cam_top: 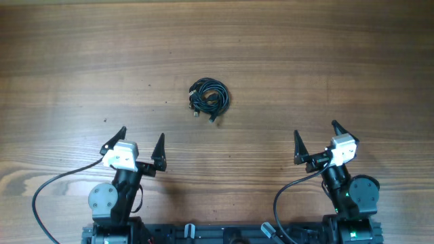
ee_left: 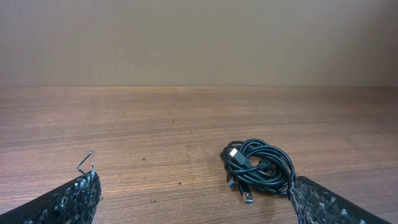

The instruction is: Untangle cables

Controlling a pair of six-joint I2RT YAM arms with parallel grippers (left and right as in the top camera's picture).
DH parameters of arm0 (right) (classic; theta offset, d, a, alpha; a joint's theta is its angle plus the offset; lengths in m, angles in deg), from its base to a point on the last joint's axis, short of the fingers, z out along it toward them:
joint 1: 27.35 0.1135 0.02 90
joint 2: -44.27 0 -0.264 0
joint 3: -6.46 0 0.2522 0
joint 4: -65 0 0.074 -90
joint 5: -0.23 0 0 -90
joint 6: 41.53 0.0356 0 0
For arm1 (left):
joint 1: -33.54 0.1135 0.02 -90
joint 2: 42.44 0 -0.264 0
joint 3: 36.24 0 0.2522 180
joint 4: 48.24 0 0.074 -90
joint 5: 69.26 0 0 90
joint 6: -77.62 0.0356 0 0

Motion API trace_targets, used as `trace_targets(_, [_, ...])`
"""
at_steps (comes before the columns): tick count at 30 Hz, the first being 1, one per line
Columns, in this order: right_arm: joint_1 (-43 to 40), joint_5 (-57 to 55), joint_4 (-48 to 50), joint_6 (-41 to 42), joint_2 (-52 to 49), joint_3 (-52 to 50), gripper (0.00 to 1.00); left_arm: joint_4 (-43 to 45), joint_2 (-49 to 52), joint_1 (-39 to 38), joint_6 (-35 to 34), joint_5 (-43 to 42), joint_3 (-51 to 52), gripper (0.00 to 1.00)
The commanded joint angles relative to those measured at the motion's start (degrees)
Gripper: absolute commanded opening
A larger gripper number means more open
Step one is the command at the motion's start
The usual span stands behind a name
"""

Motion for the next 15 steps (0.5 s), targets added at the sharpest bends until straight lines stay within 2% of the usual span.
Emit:
trace_targets(1, [-0.2,0.5,0.2,0.4,0.2,-0.1,1.00,0.2,-0.5,-0.2,0.9,0.3,0.5,1.00])
trace_targets(15, [-0.2,0.5,0.2,0.4,0.2,-0.1,1.00,0.2,-0.5,-0.2,0.9,0.3,0.5,1.00])
